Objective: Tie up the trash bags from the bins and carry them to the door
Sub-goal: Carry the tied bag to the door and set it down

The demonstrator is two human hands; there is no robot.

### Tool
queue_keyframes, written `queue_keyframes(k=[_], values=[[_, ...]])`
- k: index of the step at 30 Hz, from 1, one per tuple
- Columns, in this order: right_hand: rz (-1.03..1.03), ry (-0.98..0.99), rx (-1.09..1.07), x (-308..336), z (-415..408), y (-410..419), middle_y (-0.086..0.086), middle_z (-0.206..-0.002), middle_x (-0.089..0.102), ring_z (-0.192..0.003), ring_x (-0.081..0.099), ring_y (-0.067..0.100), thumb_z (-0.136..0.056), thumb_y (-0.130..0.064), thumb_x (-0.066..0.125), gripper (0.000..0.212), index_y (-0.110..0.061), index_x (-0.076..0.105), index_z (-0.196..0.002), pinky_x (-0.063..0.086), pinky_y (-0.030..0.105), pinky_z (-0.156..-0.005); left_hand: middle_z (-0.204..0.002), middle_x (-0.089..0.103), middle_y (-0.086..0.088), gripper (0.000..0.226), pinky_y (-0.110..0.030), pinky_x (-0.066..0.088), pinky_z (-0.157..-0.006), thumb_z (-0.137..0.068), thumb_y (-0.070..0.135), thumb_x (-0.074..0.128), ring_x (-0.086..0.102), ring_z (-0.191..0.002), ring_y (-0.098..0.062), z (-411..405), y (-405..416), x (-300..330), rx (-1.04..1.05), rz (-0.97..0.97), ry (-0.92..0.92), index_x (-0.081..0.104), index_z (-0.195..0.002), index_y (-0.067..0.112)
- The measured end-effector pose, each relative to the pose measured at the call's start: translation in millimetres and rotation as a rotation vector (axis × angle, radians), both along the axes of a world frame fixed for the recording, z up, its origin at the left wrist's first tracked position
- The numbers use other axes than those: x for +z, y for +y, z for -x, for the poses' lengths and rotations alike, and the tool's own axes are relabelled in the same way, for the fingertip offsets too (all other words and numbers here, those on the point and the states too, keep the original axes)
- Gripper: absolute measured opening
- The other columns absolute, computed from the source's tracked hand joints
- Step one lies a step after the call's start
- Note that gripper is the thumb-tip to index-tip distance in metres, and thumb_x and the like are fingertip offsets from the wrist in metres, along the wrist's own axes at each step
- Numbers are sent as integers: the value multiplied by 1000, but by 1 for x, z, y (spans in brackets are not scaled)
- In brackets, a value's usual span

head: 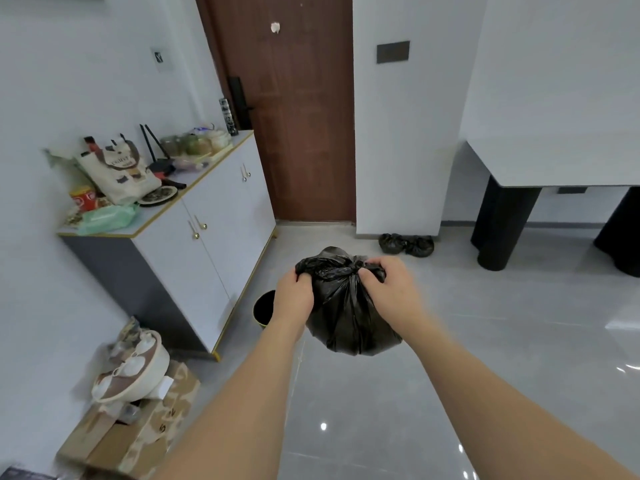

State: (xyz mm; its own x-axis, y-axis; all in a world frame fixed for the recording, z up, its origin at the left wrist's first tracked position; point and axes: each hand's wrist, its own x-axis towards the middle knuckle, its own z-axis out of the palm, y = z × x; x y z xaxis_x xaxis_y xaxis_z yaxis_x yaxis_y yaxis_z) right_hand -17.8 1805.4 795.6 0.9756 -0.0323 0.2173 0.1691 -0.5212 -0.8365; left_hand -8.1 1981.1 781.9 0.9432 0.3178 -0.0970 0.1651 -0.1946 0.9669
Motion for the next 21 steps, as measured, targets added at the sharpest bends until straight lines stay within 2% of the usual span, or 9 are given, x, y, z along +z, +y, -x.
queue_keyframes(k=[6, 11, 13, 17, 19, 21], values=[[-10, -19, 31, -8, -125, 22, -5, -108, 56, -102, 50, 8, -91, -29, 59, 22, -17, 63, -110, 35, 21, -91, -87, 65, 11, 26, -27, 46, -68, -91, 20, 40, 58, -84, -6, -122, 20, -5, 20, 11, -30, 61, -80, 30], [-13, -15, -35, 0, -241, 16, -6, -106, 55, -100, 49, 7, -91, -29, 60, 21, -19, 63, -109, 33, 20, -91, -97, 68, 8, 25, -31, 48, -78, -92, 18, 42, 61, -93, -11, -239, 15, -2, -58, 72, -23, 65, -96, 26], [-22, -5, -69, 4, -285, 12, -7, -107, 54, -101, 48, 8, -91, -30, 60, 19, -22, 62, -108, 32, 22, -90, -97, 68, 7, 26, -29, 48, -76, -92, 19, 42, 61, -93, -12, -285, 10, 3, -74, 65, -59, 67, -101, 23], [-42, -6, -85, 7, -362, -6, -10, -107, 54, -100, 48, 6, -90, -31, 60, 13, -31, 58, -103, 32, 21, -89, -92, 68, 14, 28, -23, 45, -67, -93, 19, 41, 61, -88, -4, -375, -7, 10, -124, 77, -75, 66, -88, 31], [-49, 4, -118, 4, -401, -20, -9, -107, 54, -99, 49, 6, -90, -31, 61, 12, -31, 58, -102, 32, 21, -89, -93, 68, 15, 29, -24, 46, -70, -93, 19, 41, 60, -88, -4, -415, -21, 6, -157, 61, -57, 65, -86, 32], [-70, 12, -156, -2, -445, -33, -9, -108, 54, -98, 50, 6, -90, -31, 61, 12, -31, 58, -102, 33, 21, -89, -96, 67, 13, 27, -29, 48, -78, -94, 19, 41, 60, -92, -8, -459, -35, -3, -178, 68, -38, 66, -93, 30]])
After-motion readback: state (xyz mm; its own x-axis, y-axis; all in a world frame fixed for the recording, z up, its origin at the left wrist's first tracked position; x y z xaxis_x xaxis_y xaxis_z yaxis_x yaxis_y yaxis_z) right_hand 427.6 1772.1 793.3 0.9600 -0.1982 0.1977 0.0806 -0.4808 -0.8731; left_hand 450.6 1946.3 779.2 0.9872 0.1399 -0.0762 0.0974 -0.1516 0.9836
